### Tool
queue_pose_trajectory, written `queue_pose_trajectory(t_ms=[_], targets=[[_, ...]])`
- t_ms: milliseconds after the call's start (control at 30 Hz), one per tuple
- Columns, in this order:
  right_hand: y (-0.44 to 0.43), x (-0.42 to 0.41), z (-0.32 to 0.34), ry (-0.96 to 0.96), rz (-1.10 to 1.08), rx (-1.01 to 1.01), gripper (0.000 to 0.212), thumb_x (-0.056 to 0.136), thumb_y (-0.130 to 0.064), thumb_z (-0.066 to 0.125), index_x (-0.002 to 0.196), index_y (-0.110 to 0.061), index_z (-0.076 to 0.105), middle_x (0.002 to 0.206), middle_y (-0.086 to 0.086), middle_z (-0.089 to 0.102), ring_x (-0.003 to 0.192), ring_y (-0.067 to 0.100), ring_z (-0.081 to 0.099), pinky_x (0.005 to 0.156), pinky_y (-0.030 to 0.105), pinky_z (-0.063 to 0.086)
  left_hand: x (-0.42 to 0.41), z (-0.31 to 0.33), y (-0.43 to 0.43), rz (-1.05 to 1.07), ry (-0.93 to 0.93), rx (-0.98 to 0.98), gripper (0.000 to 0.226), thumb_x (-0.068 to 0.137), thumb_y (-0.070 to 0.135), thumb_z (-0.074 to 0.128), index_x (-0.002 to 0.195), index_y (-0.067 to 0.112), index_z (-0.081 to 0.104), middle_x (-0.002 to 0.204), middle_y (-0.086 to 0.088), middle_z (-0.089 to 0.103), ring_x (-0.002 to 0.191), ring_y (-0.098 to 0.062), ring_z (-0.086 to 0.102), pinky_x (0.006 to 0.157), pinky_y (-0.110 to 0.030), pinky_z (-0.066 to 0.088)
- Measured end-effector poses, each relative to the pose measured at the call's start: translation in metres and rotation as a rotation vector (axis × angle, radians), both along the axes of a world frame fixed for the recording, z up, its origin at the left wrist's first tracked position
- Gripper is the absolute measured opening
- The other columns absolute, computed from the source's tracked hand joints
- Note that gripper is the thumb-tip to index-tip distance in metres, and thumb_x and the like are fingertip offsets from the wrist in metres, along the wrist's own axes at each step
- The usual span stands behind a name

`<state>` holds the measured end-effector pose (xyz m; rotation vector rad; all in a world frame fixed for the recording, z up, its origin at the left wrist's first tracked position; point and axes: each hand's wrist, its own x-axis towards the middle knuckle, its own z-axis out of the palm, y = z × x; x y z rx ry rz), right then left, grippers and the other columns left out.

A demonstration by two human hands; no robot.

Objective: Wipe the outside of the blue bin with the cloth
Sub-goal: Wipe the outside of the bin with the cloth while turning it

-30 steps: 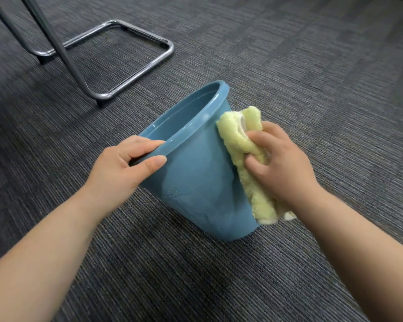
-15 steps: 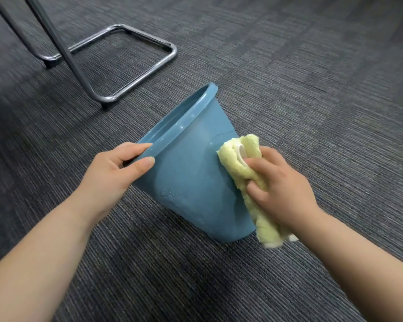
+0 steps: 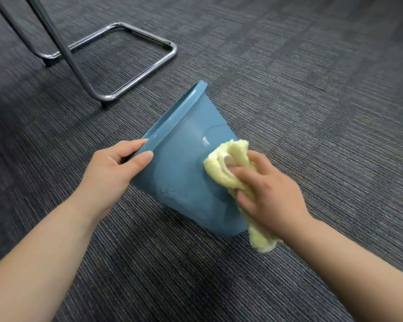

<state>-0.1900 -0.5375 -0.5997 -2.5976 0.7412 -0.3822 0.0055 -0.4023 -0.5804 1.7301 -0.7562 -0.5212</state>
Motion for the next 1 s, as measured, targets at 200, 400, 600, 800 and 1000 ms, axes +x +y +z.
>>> queue_pose_trajectory(t_ms=[200,400,600,800,1000], targets=[[0.009,-0.001,0.000,-0.024,0.162,-0.127,0.050,0.044,-0.009,0.081,0.091,-0.019,0.070,0.104,0.018,0.067,0.053,0.028,0.063,0.041,0.026,0.047,-0.002,0.000,-0.003,0.035,-0.006,-0.001,0.023,0.080,0.013,0.057,0.089,0.034,0.062,0.098,0.013,0.063,0.090,0.003,0.057,0.079,-0.008,0.045],[-0.017,-0.013,-0.021,0.052,-0.134,0.033,0.045,0.077,-0.019,0.059,0.119,-0.031,0.052,0.136,0.003,0.043,0.089,0.029,0.059,0.057,0.027,0.037,0.003,-0.002,0.000,0.020,0.037,-0.024,0.027,0.081,0.013,0.056,0.081,0.039,0.065,0.080,0.027,0.069,0.083,0.007,0.062,0.071,-0.008,0.047],[-0.003,-0.012,-0.016,0.098,-0.045,-0.031,0.045,0.064,-0.016,0.071,0.107,-0.024,0.063,0.125,0.013,0.055,0.074,0.031,0.064,0.050,0.028,0.042,0.003,-0.005,-0.002,0.039,-0.025,-0.027,0.029,0.081,0.016,0.058,0.078,0.043,0.066,0.079,0.032,0.068,0.083,0.010,0.061,0.071,-0.006,0.046],[0.011,-0.010,-0.018,0.122,0.257,-0.172,0.050,0.044,-0.018,0.079,0.093,-0.024,0.069,0.104,0.015,0.068,0.053,0.024,0.061,0.044,0.022,0.045,0.007,-0.005,0.000,0.030,-0.004,-0.037,0.033,0.084,0.014,0.054,0.077,0.043,0.067,0.076,0.031,0.068,0.079,0.010,0.062,0.064,-0.005,0.046],[-0.024,-0.021,-0.032,0.156,-0.103,-0.057,0.040,0.078,-0.022,0.059,0.117,-0.028,0.055,0.134,0.009,0.045,0.084,0.032,0.061,0.056,0.030,0.040,0.012,-0.011,0.005,0.064,0.044,-0.047,0.027,0.084,0.015,0.053,0.081,0.037,0.067,0.078,0.030,0.069,0.081,0.008,0.062,0.072,-0.010,0.048]])
